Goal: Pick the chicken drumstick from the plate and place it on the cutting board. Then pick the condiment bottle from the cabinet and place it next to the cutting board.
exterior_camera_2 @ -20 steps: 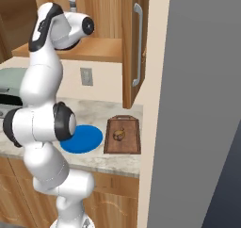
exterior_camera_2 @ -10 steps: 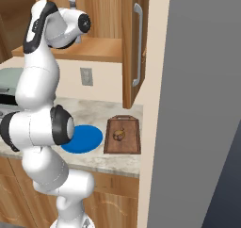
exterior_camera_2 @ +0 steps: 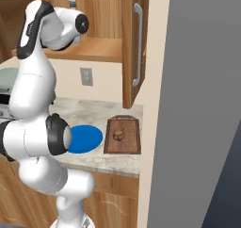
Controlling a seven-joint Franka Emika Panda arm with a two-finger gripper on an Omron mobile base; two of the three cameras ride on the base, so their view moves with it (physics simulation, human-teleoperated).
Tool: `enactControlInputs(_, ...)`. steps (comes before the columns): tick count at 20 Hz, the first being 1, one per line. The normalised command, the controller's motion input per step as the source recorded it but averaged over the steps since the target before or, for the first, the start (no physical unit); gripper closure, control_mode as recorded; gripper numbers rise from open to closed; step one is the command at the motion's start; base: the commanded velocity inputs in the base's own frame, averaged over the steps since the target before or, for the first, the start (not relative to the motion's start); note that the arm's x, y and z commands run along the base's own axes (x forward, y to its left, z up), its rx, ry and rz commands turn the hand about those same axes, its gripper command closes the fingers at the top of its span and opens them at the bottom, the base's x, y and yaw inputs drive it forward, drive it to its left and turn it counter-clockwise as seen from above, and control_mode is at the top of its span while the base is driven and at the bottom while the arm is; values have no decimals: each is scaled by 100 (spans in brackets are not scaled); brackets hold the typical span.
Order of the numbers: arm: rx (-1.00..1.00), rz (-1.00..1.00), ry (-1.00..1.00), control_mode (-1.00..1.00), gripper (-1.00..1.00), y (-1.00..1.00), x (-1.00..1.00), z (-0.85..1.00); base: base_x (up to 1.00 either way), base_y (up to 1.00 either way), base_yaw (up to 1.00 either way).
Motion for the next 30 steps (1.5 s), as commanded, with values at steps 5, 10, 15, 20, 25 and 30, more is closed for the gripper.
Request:
enactControlInputs(5,0,3,-26,-100,100,0,-44,-48,0,0,0)
enactControlInputs(10,0,1,-21,-100,100,1,-59,-12,0,0,0)
enactControlInputs(15,0,0,-13,-100,100,2,-67,0,0,0,0)
enactControlInputs(20,0,0,-4,-100,100,0,-71,0,0,0,0)
enactControlInputs(25,0,0,0,-100,100,0,-69,0,0,0,0)
enactControlInputs(30,0,0,0,-100,100,0,-62,-10,0,0,0)
